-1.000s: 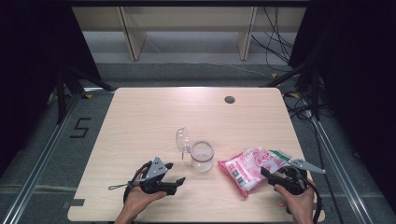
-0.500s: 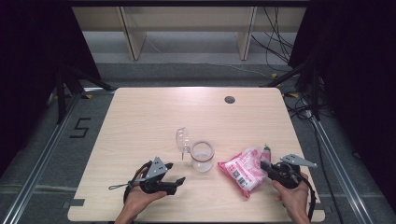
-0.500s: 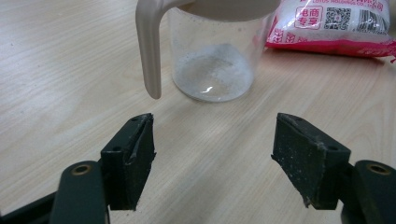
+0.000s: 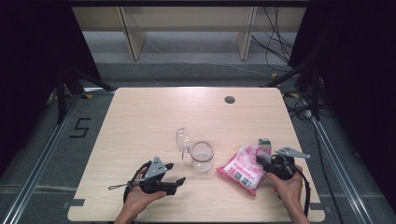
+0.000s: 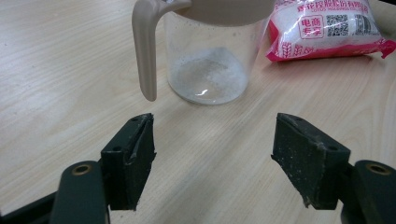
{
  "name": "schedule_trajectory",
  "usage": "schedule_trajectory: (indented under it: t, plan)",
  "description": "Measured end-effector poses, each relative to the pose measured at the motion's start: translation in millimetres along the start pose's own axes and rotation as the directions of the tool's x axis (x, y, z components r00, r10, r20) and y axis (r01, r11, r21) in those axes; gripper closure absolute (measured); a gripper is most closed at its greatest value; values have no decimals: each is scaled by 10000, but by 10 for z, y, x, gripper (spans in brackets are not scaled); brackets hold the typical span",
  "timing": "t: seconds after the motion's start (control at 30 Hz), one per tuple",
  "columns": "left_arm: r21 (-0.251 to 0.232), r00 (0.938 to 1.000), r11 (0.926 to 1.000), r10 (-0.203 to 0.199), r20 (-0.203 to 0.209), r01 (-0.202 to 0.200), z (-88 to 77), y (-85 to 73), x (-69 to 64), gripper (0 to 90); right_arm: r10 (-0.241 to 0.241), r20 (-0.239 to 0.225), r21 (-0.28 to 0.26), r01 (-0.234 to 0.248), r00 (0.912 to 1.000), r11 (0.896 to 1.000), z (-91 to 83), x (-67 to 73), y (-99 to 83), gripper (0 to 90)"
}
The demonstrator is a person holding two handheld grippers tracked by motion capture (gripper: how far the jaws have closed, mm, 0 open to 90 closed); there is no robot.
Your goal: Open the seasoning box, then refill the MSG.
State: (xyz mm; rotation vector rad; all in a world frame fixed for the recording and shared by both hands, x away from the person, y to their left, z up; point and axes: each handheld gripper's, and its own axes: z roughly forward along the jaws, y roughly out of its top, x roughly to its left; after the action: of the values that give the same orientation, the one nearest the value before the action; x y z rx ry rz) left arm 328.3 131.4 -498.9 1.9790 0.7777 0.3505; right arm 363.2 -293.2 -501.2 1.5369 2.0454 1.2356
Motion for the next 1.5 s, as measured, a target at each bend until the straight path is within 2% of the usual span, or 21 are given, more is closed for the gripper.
schedule_trajectory:
  t: [0.03,0.07,0.13,0.23,0.3,0.43,0.47,0.5,0.57,0.6,0.63,0.77,0.83,0.93,0.97,1.0,1.03,1.1,1.17,1.37,1.5]
  plan:
    - [-5,10000,10000,-26,25,26,-2,-1,-1,293,-560,86,-133,561,9984,9983,4,-32,1,783]
    - [-93,9999,9998,-155,9,155,3,-6,-8,293,-144,-59,-152,143,9999,9998,5,1,-8,788]
    - [-63,9992,9992,-403,-14,403,1,-11,-16,293,-524,-43,-154,524,9986,9985,1,-32,-7,806]
    - [1,10000,10000,-70,-12,70,-5,-5,13,293,218,-337,-242,-226,9992,9995,-28,26,-29,836]
    - [-18,9999,9999,-136,2,136,-6,-7,20,293,-342,-144,-231,339,9993,9992,-45,-28,-26,860]
    - [-21,9996,9996,-292,-23,292,-8,-7,27,293,413,-413,-371,-428,9983,9984,-57,-17,-33,871]
    - [-65,9990,9990,-445,-26,445,-6,-7,13,293,-58,-391,-438,41,9992,9990,-49,-52,-26,873]
    - [20,9991,9991,-417,-41,417,-11,-3,8,293,415,-499,-446,-438,9979,9980,-36,-18,-33,874]
    - [-121,9988,9988,-481,17,481,2,1,-8,293,-92,-498,-439,70,9987,9990,-20,-47,-25,890]
    - [-24,9994,9994,-346,13,346,0,2,-1,293,269,-359,-345,-282,9990,9990,-25,-2,-33,897]
    - [101,9999,9999,-77,-67,78,-2,4,12,293,-384,-225,-454,374,9990,9983,-10,-46,-26,900]
    - [-9,9997,9997,-223,39,224,20,-1,5,293,55,-344,-428,-70,9994,9991,-20,3,-30,900]
    - [-2,9998,9998,-220,27,220,19,0,5,293,-470,-113,-402,465,9988,9981,-23,-12,-16,900]
    - [68,9994,9994,-342,-25,342,14,-1,-10,294,-523,-220,-508,511,9984,9974,-53,9,-5,900]
    - [83,9996,9996,-272,15,272,12,2,-10,294,-105,-360,-598,83,9993,9982,-60,54,-8,900]
    - [85,9996,9996,-279,23,279,12,3,-14,294,-608,-175,-716,594,9980,9957,-62,33,9,900]
    - [85,9996,9996,-278,33,277,12,2,-18,294,-209,-316,-651,188,9993,9977,-88,77,21,900]
    - [38,9993,9994,-358,66,357,13,3,-27,294,-654,-463,-997,605,9968,9932,-103,70,44,900]
    - [-37,9995,9995,-320,19,320,12,9,-25,294,-342,-407,-851,306,9986,9959,-159,134,62,900]
    - [-64,9990,9991,-421,143,422,40,17,-76,295,-1049,-621,-1416,953,9925,9853,-253,208,102,900]
    - [4,9993,10000,-69,361,69,58,29,-147,294,-753,-929,-1592,599,9928,9854,-314,278,93,900]
